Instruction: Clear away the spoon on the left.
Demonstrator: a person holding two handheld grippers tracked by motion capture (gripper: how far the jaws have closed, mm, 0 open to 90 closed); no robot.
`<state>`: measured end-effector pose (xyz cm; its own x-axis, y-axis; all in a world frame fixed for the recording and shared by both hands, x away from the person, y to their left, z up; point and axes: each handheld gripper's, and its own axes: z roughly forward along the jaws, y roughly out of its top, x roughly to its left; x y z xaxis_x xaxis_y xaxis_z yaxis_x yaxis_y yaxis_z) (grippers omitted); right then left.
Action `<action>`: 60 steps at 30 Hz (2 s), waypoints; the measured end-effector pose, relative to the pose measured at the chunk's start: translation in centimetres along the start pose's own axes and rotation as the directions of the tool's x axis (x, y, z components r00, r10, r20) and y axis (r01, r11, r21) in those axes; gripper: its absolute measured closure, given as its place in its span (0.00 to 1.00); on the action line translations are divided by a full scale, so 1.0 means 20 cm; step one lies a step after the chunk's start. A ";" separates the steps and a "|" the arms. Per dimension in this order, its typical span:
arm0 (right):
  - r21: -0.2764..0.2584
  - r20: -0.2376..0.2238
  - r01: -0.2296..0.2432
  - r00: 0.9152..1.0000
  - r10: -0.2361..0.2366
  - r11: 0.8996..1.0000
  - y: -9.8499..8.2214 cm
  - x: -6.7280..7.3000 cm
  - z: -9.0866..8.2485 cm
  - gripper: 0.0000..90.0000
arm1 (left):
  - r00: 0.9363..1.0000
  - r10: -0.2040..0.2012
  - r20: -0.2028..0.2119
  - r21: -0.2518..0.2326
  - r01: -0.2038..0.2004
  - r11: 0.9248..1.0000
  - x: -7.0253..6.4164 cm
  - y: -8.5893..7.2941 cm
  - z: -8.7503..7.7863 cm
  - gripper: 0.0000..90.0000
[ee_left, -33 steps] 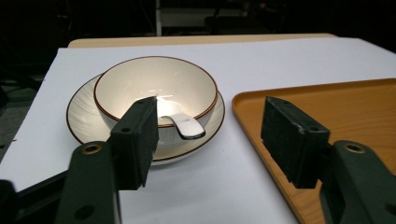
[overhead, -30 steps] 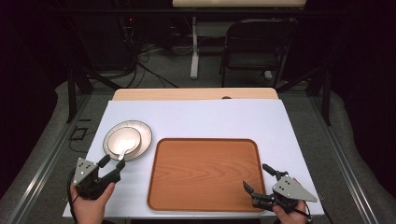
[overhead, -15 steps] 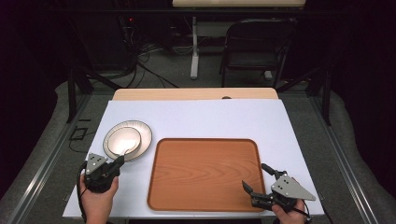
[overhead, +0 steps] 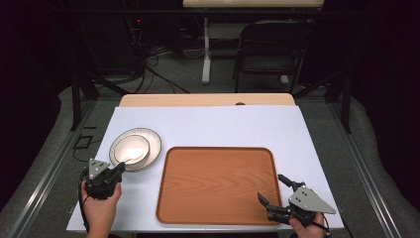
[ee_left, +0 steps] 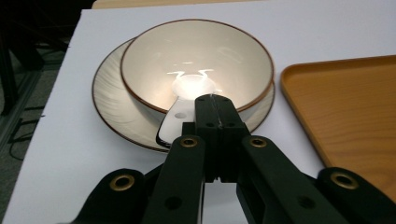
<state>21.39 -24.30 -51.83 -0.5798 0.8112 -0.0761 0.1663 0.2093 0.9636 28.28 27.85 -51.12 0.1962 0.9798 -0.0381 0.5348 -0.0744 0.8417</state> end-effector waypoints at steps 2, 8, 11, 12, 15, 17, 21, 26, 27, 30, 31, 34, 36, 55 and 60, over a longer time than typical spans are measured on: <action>0.001 0.000 0.000 1.000 0.000 1.000 0.00 0.00 0.00 0.16 | 1.000 -0.008 -0.011 -0.003 0.008 1.000 0.02 0.00 0.01 1.00; 0.002 0.000 0.001 1.000 -0.001 1.000 0.00 0.00 0.00 0.16 | 0.999 -0.031 -0.038 -0.013 0.031 0.999 0.08 0.02 0.02 1.00; 0.001 0.000 0.001 1.000 -0.001 1.000 0.00 0.00 0.00 0.16 | 0.998 -0.038 -0.056 -0.018 0.037 0.999 0.12 0.03 0.03 1.00; -0.001 -0.002 0.002 1.000 -0.002 1.000 0.00 0.00 0.00 0.16 | 0.996 -0.046 -0.071 -0.018 0.045 0.999 0.14 0.02 0.04 1.00; -0.001 -0.003 -0.002 1.000 0.002 1.000 0.00 0.00 0.00 0.16 | 0.994 -0.075 -0.079 -0.020 0.073 0.997 0.18 0.02 0.07 1.00; -0.002 -0.003 0.000 1.000 0.000 1.000 0.00 0.00 0.00 0.16 | 0.993 -0.078 -0.084 -0.020 0.076 0.997 0.19 0.02 0.07 1.00; 0.001 -0.005 -0.003 1.000 0.003 1.000 0.00 0.00 0.00 0.16 | 0.991 -0.094 -0.096 -0.018 0.093 0.996 0.23 0.03 0.10 1.00; 0.000 -0.006 -0.002 1.000 0.002 1.000 0.00 0.00 0.00 0.16 | 0.986 -0.140 -0.095 -0.023 0.138 0.990 0.27 0.04 0.14 1.00; 0.001 -0.005 -0.003 1.000 0.003 1.000 0.00 0.00 0.00 0.16 | 0.985 -0.149 -0.093 -0.026 0.147 0.989 0.28 0.05 0.15 1.00; 0.000 -0.007 -0.002 1.000 0.002 1.000 0.00 0.00 0.00 0.16 | 0.980 -0.182 -0.083 -0.033 0.180 0.983 0.30 0.06 0.16 1.00; 0.001 -0.007 -0.002 1.000 0.002 1.000 0.00 0.00 0.00 0.16 | 0.978 -0.195 -0.076 -0.033 0.193 0.981 0.30 0.06 0.16 0.99; 0.001 -0.007 -0.002 1.000 0.002 1.000 0.00 0.00 0.00 0.16 | 0.974 -0.215 -0.070 -0.042 0.213 0.976 0.31 0.07 0.17 0.98; 0.002 -0.008 -0.002 1.000 0.002 1.000 0.00 0.00 0.00 0.16 | 0.974 -0.217 -0.068 -0.044 0.215 0.976 0.31 0.08 0.17 0.98; 0.004 -0.008 -0.002 1.000 0.002 1.000 0.00 0.00 0.00 0.16 | 0.936 -0.353 -0.018 -0.040 0.352 0.935 0.29 0.10 0.19 0.60; 0.005 -0.011 -0.002 1.000 0.002 1.000 0.00 0.00 0.00 0.16 | 0.928 -0.373 -0.009 -0.045 0.372 0.927 0.31 0.09 0.23 0.54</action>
<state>21.31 -24.29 -51.83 -0.5883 0.8055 -0.0718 0.1711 0.2107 0.9625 34.25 32.97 -52.32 -0.0246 0.9385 -0.3444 0.5318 0.3040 0.7904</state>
